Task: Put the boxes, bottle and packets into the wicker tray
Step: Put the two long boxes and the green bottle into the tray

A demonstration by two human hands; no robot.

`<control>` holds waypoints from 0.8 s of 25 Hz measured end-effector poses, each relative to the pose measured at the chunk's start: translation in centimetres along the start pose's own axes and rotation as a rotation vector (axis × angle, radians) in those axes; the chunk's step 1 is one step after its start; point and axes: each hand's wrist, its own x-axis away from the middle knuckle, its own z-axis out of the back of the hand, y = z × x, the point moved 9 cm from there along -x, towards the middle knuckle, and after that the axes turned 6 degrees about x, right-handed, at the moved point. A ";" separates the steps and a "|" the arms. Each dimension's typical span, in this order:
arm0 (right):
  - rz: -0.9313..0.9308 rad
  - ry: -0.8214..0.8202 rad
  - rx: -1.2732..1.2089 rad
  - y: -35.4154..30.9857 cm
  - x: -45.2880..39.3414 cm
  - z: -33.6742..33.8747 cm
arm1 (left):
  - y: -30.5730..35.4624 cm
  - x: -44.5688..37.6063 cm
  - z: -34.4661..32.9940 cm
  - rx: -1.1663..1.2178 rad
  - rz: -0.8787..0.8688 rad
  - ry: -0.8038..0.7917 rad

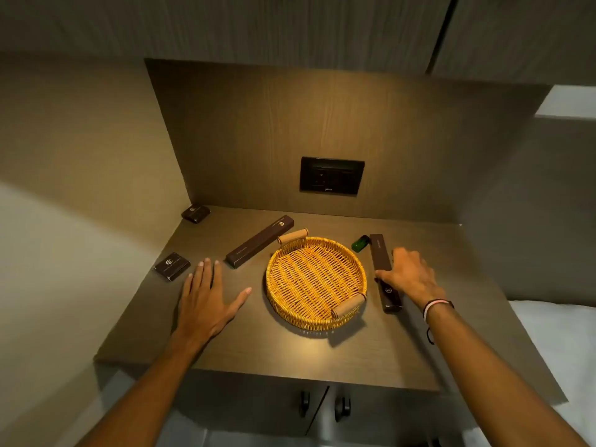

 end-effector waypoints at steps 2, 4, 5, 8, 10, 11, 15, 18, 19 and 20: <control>-0.051 -0.050 -0.003 0.2 -0.8 -0.6 | -0.5 -0.2 -1.1 -0.030 -0.001 0.015; -0.072 -0.076 0.052 0.4 -1.3 -0.7 | -0.9 0.1 -2.2 -0.057 0.003 0.018; -0.068 -0.051 0.073 0.4 -1.6 0.0 | -1.0 0.2 -2.8 -0.058 0.006 0.018; -0.054 0.140 0.179 0.4 -2.4 4.7 | -0.6 0.1 -3.2 -0.060 0.006 0.007; -0.006 0.210 0.211 -0.9 -2.9 7.6 | -0.5 0.1 -3.1 -0.057 0.009 0.002; 0.055 0.209 0.226 -2.3 -3.3 8.4 | -0.6 0.1 -3.1 -0.047 0.014 0.003; 0.442 -0.026 0.307 -10.1 -3.4 5.2 | -1.4 0.9 -3.2 -0.046 0.018 0.007; 0.631 -0.107 0.349 -14.3 -2.9 0.9 | -1.8 0.7 -3.2 -0.041 0.010 0.011; 0.658 -0.100 0.362 -15.1 -3.2 0.1 | -1.7 0.4 -3.1 -0.035 0.010 0.015; 0.678 -0.100 0.363 -15.7 -3.5 -0.4 | -1.6 0.0 -3.1 -0.031 0.009 0.021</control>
